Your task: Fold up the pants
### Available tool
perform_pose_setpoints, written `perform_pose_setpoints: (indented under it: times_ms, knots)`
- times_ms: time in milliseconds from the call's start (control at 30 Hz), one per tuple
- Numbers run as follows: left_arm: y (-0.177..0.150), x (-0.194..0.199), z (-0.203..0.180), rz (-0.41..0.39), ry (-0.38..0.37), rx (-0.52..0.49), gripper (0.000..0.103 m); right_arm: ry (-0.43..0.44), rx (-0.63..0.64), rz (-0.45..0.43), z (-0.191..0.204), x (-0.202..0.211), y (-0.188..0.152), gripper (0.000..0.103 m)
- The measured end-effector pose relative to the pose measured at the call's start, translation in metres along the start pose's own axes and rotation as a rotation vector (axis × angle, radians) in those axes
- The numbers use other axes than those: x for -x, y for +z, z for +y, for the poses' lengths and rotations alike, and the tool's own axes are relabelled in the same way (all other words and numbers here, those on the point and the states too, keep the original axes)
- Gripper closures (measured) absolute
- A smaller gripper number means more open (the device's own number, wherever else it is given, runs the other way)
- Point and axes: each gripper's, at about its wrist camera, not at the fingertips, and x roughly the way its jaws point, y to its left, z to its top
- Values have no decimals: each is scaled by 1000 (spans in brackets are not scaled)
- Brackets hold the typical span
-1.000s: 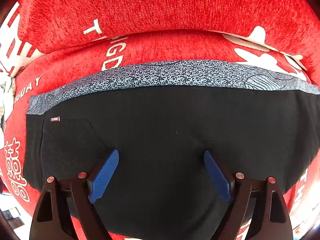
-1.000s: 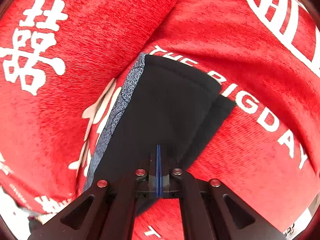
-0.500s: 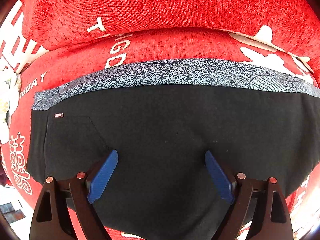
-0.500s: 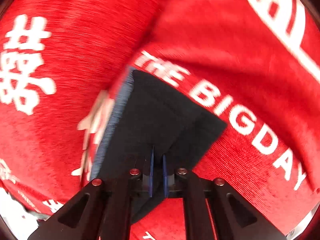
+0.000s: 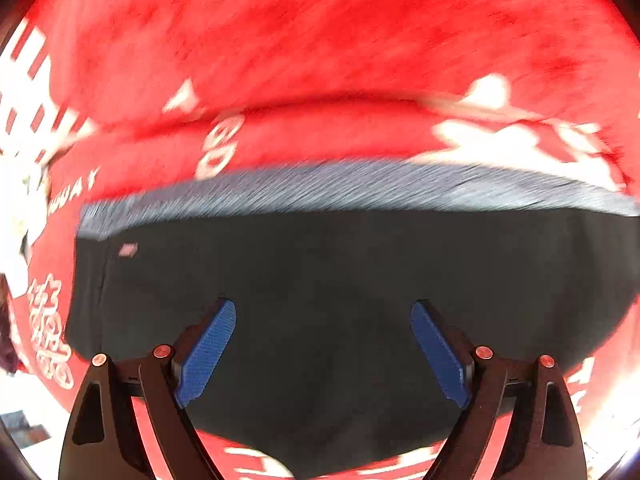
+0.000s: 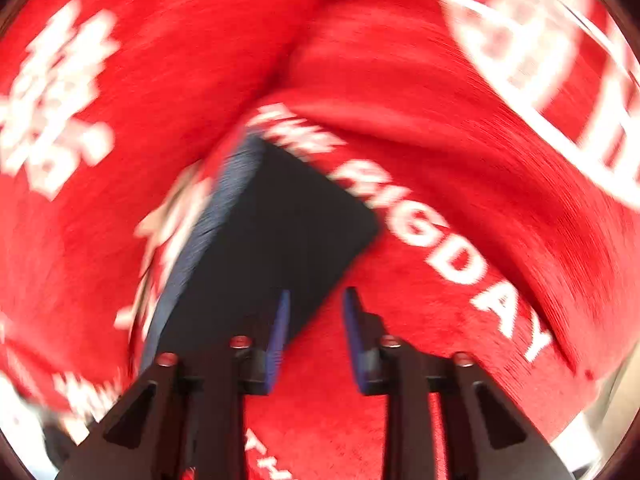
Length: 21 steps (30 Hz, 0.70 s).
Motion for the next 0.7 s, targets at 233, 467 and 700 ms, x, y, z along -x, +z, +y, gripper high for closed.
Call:
perform_pose_setpoints:
  times_ms: [233, 467, 700]
  knots:
    - [49, -20, -82, -62, -61, 14, 12, 127, 488, 117, 139, -73, -13, 77]
    - [75, -59, -91, -58, 14, 30, 4, -42, 600, 48, 142, -130, 9, 103]
    - [61, -4, -70, -84, -32, -39, 4, -60, 487, 52, 115, -85, 23, 95]
